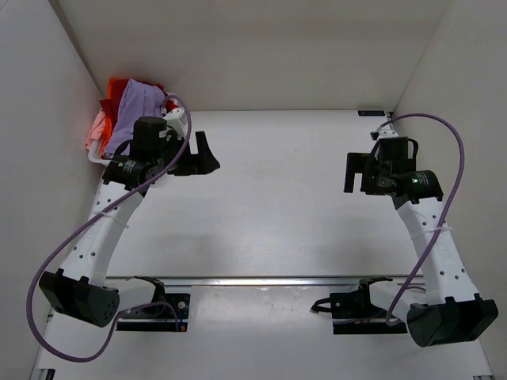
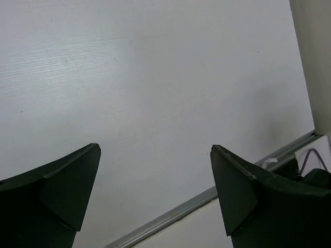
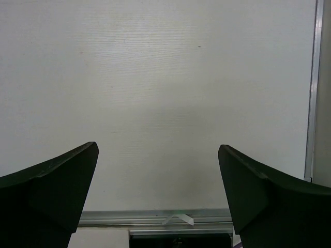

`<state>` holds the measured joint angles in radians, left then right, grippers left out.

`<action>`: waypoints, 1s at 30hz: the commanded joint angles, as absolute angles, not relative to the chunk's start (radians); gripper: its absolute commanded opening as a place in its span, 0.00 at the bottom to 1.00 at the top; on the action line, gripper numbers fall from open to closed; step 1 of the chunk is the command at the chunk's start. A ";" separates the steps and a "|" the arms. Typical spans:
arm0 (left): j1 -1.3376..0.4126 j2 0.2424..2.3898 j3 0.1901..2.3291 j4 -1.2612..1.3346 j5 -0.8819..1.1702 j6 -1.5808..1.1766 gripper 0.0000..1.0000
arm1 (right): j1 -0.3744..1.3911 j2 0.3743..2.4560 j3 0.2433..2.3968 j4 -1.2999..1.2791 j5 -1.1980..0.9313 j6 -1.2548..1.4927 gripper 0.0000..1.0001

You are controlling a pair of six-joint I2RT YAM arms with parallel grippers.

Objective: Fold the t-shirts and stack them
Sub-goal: Grab crumpled tshirt from bin with the left arm

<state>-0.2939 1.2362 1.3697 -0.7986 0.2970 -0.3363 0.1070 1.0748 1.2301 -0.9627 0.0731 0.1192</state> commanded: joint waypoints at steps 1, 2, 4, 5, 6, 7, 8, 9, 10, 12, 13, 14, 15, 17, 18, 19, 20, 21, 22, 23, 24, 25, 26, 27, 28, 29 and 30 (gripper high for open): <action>-0.299 1.209 1.405 -0.790 0.232 -0.279 0.99 | 0.136 1.091 1.229 -0.875 0.143 0.106 1.00; -0.305 1.197 1.398 -0.761 0.238 -0.270 0.99 | 0.140 1.095 1.218 -0.862 0.150 0.112 1.00; -0.322 1.139 1.370 -0.688 0.185 -0.252 0.98 | 0.149 1.091 1.148 -0.777 0.173 0.098 0.99; -0.336 1.125 1.335 -0.625 0.167 -0.247 0.99 | 0.156 1.094 1.125 -0.756 0.179 0.092 0.99; -0.337 1.097 1.298 -0.565 0.138 -0.238 0.99 | 0.161 1.106 1.103 -0.705 0.205 0.081 0.99; -0.334 1.073 1.284 -0.536 0.096 -0.248 0.99 | 0.161 1.129 1.103 -0.678 0.206 0.078 0.99; -0.327 1.069 1.260 -0.478 0.100 -0.236 0.98 | 0.158 1.140 1.104 -0.657 0.193 0.069 0.99; -0.324 1.069 1.250 -0.442 0.100 -0.218 0.95 | 0.140 1.163 1.123 -0.641 0.161 0.066 0.99; -0.327 1.078 1.246 -0.424 0.072 -0.203 0.78 | 0.132 1.182 1.141 -0.620 0.125 0.069 0.99; -0.324 1.101 1.261 -0.393 0.022 -0.186 0.49 | 0.112 1.199 1.166 -0.595 0.089 0.074 0.96; -0.310 1.123 1.281 -0.388 0.002 -0.187 0.43 | 0.103 1.200 1.172 -0.578 0.049 0.065 0.65; -0.278 1.144 1.293 -0.385 -0.050 -0.201 0.31 | 0.085 1.193 1.170 -0.554 0.025 0.061 0.36; -0.235 1.178 1.327 -0.394 -0.072 -0.225 0.18 | 0.068 1.189 1.167 -0.536 0.015 0.060 0.01; -0.172 1.236 1.390 -0.408 -0.107 -0.244 0.11 | 0.031 1.193 1.157 -0.509 -0.063 0.051 0.00; -0.140 1.276 1.406 -0.408 -0.110 -0.244 0.21 | 0.015 1.186 1.161 -0.508 -0.083 0.051 0.00; -0.121 1.307 1.440 -0.425 -0.129 -0.247 0.33 | 0.002 1.186 1.173 -0.508 -0.139 0.057 0.00; -0.120 1.360 1.478 -0.442 -0.150 -0.245 0.38 | 0.003 1.193 1.184 -0.515 -0.159 0.063 0.03; -0.097 1.417 1.505 -0.468 -0.167 -0.252 0.42 | 0.005 1.201 1.195 -0.518 -0.160 0.072 0.27; -0.080 1.449 1.561 -0.492 -0.160 -0.253 0.42 | 0.023 1.204 1.213 -0.518 -0.179 0.060 0.34; -0.072 1.509 1.609 -0.506 -0.163 -0.256 0.41 | 0.032 1.215 1.221 -0.523 -0.181 0.054 0.35; -0.060 1.555 1.629 -0.515 -0.166 -0.243 0.42 | 0.044 1.221 1.235 -0.508 -0.178 0.055 0.38; -0.049 1.577 1.661 -0.517 -0.172 -0.230 0.42 | 0.040 1.224 1.235 -0.505 -0.182 0.054 0.40; -0.040 1.619 1.692 -0.517 -0.190 -0.213 0.42 | 0.029 1.224 1.232 -0.483 -0.204 0.060 0.43; -0.035 1.665 1.712 -0.514 -0.196 -0.193 0.43 | 0.022 1.217 1.218 -0.467 -0.219 0.063 0.44; -0.026 1.686 1.753 -0.518 -0.196 -0.184 0.45 | 0.009 1.216 1.212 -0.466 -0.232 0.081 0.46; -0.009 1.733 1.797 -0.517 -0.202 -0.183 0.46 | 0.002 1.213 1.200 -0.447 -0.248 0.084 0.47; -0.005 1.771 1.815 -0.514 -0.204 -0.181 0.48 | 0.002 1.219 1.193 -0.439 -0.270 0.095 0.47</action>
<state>-0.0307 1.7275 1.7256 -0.4957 -0.1654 -0.2138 0.0174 1.2209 1.1931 -0.5182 -0.1989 0.0757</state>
